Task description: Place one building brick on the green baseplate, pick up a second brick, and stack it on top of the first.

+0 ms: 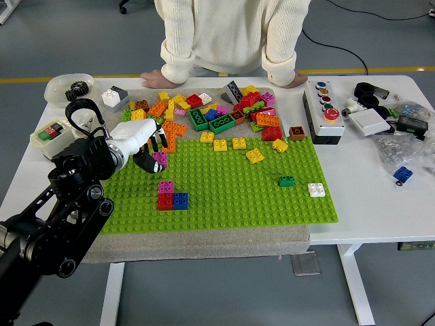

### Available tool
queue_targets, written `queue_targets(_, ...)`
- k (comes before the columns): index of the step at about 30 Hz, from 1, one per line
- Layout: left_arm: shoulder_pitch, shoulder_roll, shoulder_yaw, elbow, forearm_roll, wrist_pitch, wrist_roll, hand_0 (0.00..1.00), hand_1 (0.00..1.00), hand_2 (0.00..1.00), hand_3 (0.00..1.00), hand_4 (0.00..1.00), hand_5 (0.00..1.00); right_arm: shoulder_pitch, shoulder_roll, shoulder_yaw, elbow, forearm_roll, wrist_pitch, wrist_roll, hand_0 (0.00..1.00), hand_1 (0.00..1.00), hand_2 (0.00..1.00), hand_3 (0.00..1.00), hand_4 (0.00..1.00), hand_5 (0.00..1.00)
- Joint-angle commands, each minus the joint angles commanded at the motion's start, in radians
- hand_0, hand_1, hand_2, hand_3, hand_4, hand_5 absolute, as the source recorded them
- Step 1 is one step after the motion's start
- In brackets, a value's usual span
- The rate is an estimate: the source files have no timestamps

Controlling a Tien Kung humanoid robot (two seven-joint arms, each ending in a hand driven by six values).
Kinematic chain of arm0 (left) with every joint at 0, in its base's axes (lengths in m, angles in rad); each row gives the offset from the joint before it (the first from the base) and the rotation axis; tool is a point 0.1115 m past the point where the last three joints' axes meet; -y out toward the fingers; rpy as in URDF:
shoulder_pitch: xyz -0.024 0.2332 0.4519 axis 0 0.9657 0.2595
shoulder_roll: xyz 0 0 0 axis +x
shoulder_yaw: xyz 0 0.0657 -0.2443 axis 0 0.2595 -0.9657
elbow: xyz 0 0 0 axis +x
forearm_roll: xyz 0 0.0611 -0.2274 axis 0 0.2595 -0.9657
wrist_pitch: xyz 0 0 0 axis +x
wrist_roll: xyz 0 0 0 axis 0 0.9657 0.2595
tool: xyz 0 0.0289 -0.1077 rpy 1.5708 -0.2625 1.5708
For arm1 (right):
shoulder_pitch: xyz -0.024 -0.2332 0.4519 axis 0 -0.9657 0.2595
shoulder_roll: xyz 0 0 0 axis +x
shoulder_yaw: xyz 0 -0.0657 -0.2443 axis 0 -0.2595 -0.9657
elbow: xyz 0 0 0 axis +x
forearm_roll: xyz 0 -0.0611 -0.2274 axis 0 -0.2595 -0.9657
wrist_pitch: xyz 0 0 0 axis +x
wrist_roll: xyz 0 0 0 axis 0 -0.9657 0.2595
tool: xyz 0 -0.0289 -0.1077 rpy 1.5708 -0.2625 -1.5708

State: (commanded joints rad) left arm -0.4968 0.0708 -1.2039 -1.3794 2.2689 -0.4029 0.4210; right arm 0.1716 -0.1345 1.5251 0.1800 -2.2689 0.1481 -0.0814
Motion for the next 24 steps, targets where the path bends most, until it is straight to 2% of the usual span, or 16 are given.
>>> queue_targets(17, 0.033, 0.007, 0.061, -0.060, -0.049, -0.002, 0.005, 0.493, 0.430, 0.449, 0.527, 0.830, 0.002, 0.000, -0.001, -0.007, 0.000, 0.000, 0.003, 0.001, 0.740, 0.639, 0.710, 0.593, 0.831, 0.412)
queue_targets(24, 0.038, 0.002, 0.079, -0.061, -0.066, 0.006, 0.004, 0.492, 0.428, 0.448, 0.526, 0.832, 0.002, -0.001, -0.001, -0.007, 0.000, 0.000, 0.003, 0.001, 0.741, 0.639, 0.710, 0.594, 0.831, 0.412)
